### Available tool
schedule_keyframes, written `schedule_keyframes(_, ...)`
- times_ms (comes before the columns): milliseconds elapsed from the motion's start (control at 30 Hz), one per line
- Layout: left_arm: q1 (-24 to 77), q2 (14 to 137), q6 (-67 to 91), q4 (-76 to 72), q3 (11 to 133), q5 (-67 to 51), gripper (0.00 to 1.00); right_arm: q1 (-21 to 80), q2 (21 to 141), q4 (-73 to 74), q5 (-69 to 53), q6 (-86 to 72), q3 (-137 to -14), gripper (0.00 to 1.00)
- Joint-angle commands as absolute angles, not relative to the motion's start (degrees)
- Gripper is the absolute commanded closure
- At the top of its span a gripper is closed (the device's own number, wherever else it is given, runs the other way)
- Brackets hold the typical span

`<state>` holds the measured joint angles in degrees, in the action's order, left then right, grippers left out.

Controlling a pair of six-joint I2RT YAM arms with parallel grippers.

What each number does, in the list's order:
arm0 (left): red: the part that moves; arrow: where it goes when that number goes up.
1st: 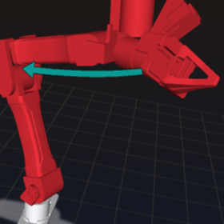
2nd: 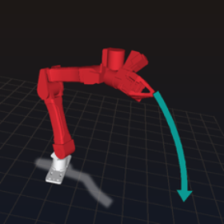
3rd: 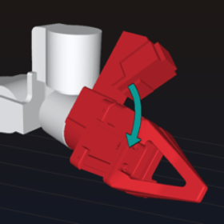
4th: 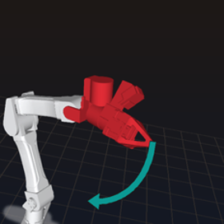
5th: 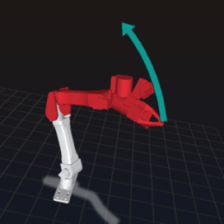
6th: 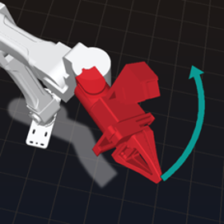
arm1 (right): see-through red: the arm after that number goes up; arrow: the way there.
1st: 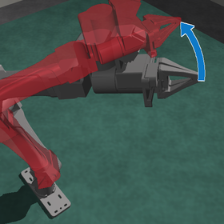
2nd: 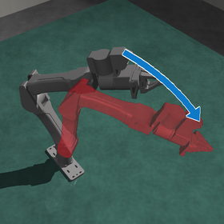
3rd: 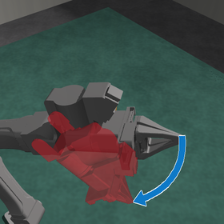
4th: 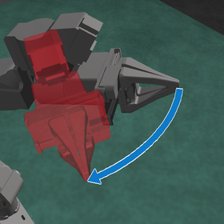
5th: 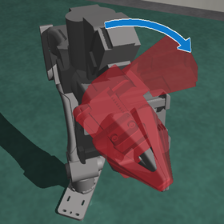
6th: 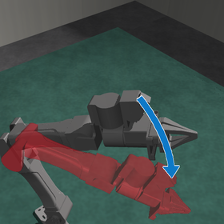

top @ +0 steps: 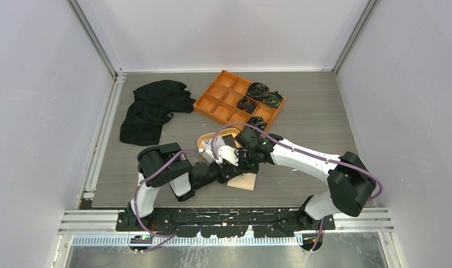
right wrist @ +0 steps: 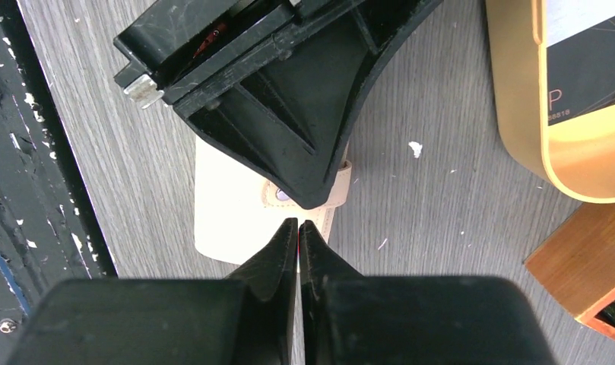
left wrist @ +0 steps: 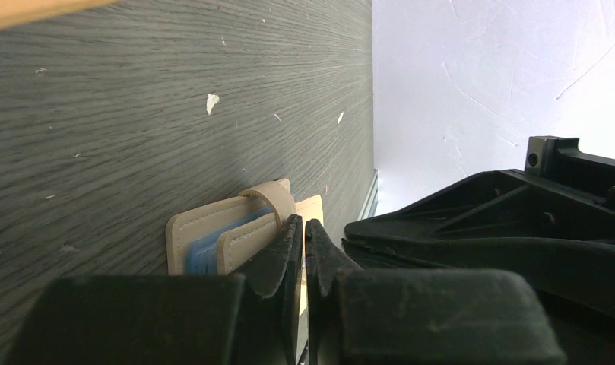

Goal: Put the credit cards into the card holder
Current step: Close the card holder at the center of the board.

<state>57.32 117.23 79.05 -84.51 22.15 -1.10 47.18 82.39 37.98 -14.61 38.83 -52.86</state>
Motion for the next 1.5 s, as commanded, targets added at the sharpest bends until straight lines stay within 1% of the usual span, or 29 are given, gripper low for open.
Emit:
schedule_keyframes(0,57.42,118.71,76.82,-82.04,21.09,-1.24,0.94,48.09,83.78,36.30,-15.58,38.49,-53.97,0.91)
schedule_keyframes(600,57.50,118.39,76.68,-82.01,20.96,-1.59,0.94,50.30,87.87,34.85,-14.77,37.01,-53.79,0.91)
schedule_keyframes(1000,57.94,119.15,76.64,-82.05,21.19,-1.86,0.95,50.51,89.75,31.86,-9.59,33.71,-54.27,0.93)
schedule_keyframes(1200,58.00,119.31,76.42,-82.09,20.92,-1.53,0.95,48.53,87.43,35.29,-14.27,35.23,-55.22,0.90)
schedule_keyframes(1333,57.93,119.50,76.40,-82.09,21.17,-1.63,0.95,47.07,84.62,35.15,-17.21,35.68,-53.82,0.88)
schedule_keyframes(1467,57.98,119.27,76.38,-82.08,21.03,-1.58,0.95,47.11,84.99,34.59,-18.12,35.68,-53.53,0.88)
